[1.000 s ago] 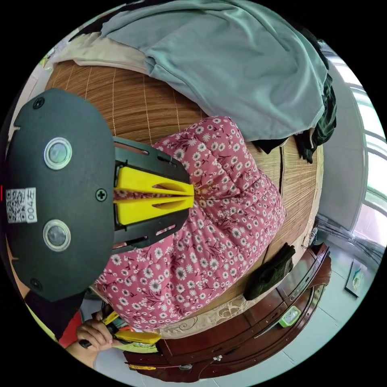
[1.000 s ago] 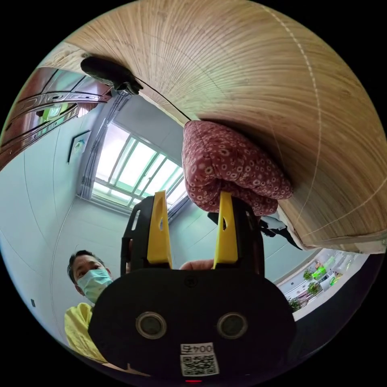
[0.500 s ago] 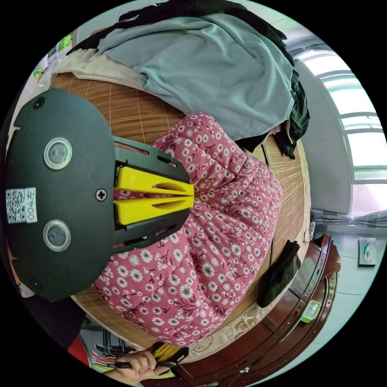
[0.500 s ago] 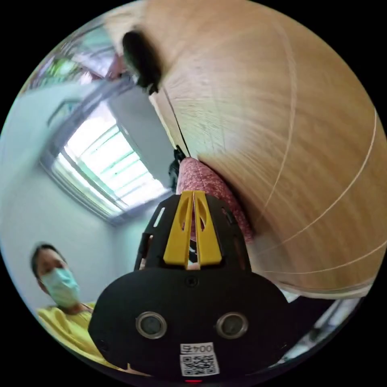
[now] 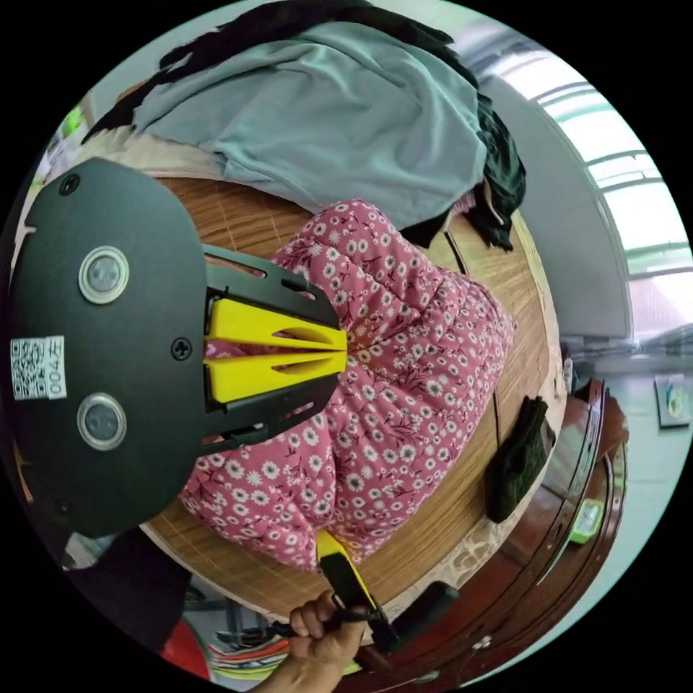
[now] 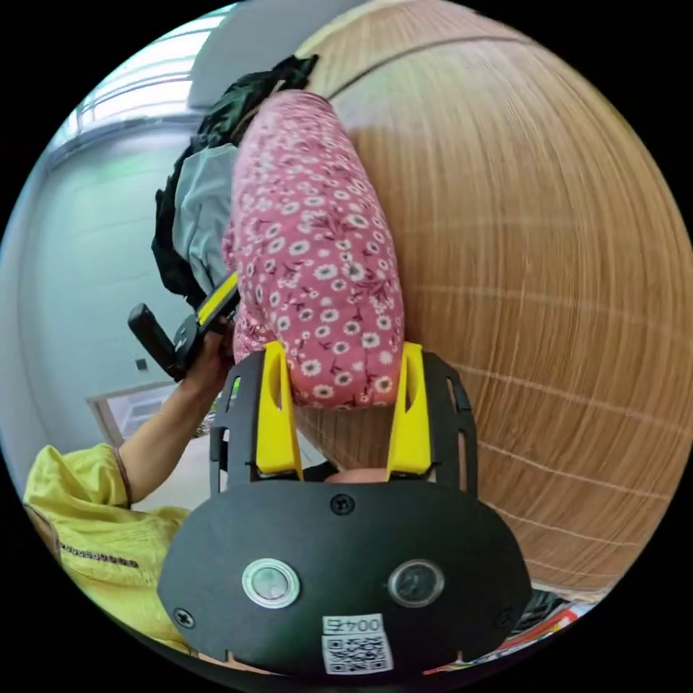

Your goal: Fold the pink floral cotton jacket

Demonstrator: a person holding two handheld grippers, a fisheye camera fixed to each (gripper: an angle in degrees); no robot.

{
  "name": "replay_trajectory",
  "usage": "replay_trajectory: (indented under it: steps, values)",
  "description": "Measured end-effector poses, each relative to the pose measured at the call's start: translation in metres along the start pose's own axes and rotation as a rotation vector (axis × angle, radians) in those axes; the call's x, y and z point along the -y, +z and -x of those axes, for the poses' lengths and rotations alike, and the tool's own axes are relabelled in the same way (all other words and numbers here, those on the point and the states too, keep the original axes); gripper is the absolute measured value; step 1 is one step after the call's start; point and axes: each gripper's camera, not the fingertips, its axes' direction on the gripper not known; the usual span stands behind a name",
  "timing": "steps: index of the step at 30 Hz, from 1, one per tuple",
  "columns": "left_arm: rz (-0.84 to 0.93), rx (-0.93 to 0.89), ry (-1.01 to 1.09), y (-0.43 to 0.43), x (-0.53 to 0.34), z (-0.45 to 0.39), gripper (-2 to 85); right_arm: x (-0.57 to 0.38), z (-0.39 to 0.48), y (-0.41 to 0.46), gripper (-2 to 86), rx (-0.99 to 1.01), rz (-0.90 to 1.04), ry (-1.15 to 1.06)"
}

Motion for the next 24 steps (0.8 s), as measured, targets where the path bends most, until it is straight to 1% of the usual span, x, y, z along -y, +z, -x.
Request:
replay_trajectory:
  steps: [2,4,6,7,8,9,10,11,12,13,14,16,17,18,19,20,22,24]
  values:
    - [0.006,-0.039,0.151,0.003,0.01,-0.016,0.1,-0.021,-0.019,0.027,17.2,0.102,-0.026,0.107]
    - [0.017,-0.053,0.253,0.009,0.02,-0.03,0.1,-0.047,-0.028,0.065,17.3,0.262,-0.075,0.195]
    - [0.031,-0.052,0.305,0.016,0.031,-0.04,0.1,-0.059,-0.017,0.073,17.9,0.293,-0.158,0.199]
    - [0.04,-0.039,0.332,0.019,0.036,-0.045,0.1,-0.064,-0.004,0.067,17.8,0.274,-0.206,0.194]
    - [0.044,-0.029,0.345,0.02,0.039,-0.048,0.1,-0.067,0.005,0.062,17.5,0.239,-0.232,0.183]
    - [0.044,-0.027,0.349,0.02,0.04,-0.049,0.0,-0.072,0.03,0.047,16.0,0.122,-0.295,0.133]
    - [0.036,-0.022,0.352,0.019,0.038,-0.05,0.0,-0.075,0.063,0.033,13.6,-0.044,-0.347,0.057]
    - [0.016,-0.017,0.344,0.018,0.034,-0.05,0.0,-0.076,0.082,0.028,12.8,-0.13,-0.368,0.008]
    - [0.007,-0.017,0.337,0.017,0.032,-0.05,0.0,-0.074,0.121,0.026,11.3,-0.266,-0.396,-0.124]
    - [-0.009,-0.018,0.323,0.016,0.028,-0.049,0.0,-0.067,0.158,0.033,9.5,-0.349,-0.387,-0.261]
    - [-0.019,-0.019,0.313,0.015,0.026,-0.049,0.0,-0.063,0.174,0.04,8.6,-0.383,-0.37,-0.322]
    - [-0.024,-0.016,0.314,0.014,0.024,-0.049,0.0,-0.038,0.221,0.09,6.7,-0.551,-0.245,-0.523]
    - [-0.027,-0.012,0.318,0.014,0.023,-0.049,0.0,-0.029,0.226,0.107,5.9,-0.606,-0.192,-0.542]
    - [-0.029,-0.013,0.318,0.015,0.022,-0.048,0.0,-0.01,0.223,0.146,4.3,-0.724,-0.049,-0.527]
    - [-0.036,-0.035,0.319,0.015,0.019,-0.048,0.1,0.005,0.214,0.176,2.9,-0.749,0.02,-0.502]
    - [-0.049,-0.037,0.307,0.016,0.015,-0.048,0.1,0.012,0.207,0.187,2.4,-0.739,0.036,-0.477]
    - [-0.064,-0.013,0.289,0.018,0.009,-0.049,0.1,0.032,0.194,0.206,0.8,-0.638,0.029,-0.428]
    - [-0.077,-0.012,0.244,0.018,0.005,-0.047,0.1,0.04,0.201,0.213,0.5,-0.62,0.045,-0.428]
